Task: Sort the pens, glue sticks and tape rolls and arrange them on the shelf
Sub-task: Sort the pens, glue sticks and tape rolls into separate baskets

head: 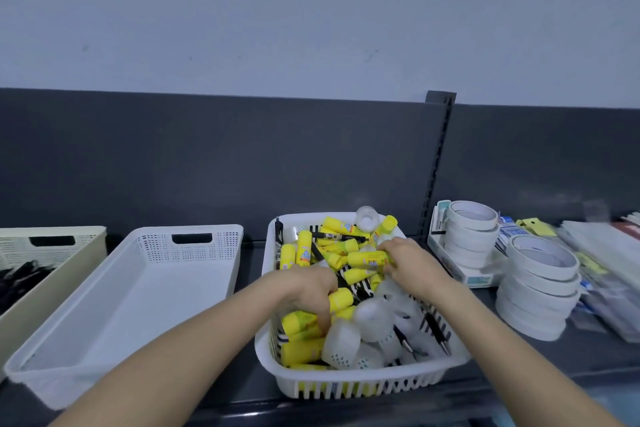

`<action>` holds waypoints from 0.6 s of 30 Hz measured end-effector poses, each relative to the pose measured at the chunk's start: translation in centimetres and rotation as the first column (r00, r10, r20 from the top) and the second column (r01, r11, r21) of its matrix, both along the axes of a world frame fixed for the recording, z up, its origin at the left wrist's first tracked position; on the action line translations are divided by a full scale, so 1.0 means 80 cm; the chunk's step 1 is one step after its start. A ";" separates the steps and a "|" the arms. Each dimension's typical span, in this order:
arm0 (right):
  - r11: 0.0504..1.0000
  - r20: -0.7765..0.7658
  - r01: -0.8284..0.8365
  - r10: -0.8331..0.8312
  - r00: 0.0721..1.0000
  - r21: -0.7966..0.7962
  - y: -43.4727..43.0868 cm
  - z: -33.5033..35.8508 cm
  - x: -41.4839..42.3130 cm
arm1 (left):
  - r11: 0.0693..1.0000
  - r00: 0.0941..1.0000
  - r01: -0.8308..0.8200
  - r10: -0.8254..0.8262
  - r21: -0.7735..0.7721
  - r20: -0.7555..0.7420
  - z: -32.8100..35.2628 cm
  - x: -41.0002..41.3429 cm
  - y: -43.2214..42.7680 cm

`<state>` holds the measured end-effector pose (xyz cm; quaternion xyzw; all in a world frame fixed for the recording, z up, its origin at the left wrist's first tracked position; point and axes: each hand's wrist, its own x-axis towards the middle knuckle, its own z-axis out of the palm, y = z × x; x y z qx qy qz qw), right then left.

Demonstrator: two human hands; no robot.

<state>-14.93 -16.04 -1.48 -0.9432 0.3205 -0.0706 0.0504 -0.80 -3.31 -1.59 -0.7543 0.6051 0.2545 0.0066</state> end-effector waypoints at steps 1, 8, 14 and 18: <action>1.000 -0.030 -0.012 0.011 0.999 -0.028 -0.004 -0.003 0.006 | 0.998 0.996 -0.027 0.021 -0.062 -0.092 0.002 0.007 0.001; 0.971 -0.347 -0.053 -0.033 0.937 -0.234 -0.014 -0.017 0.035 | 0.837 0.726 -0.446 0.129 -0.319 -0.675 0.032 0.042 0.017; 0.983 -0.201 0.013 -0.051 0.978 -0.184 -0.012 0.014 0.027 | 0.748 0.481 -0.611 0.090 -0.259 -0.872 0.038 0.045 0.023; 0.996 0.144 0.026 -0.039 0.989 0.088 0.002 0.061 0.026 | 0.712 0.405 -0.663 0.080 -0.232 -0.911 0.051 0.062 0.045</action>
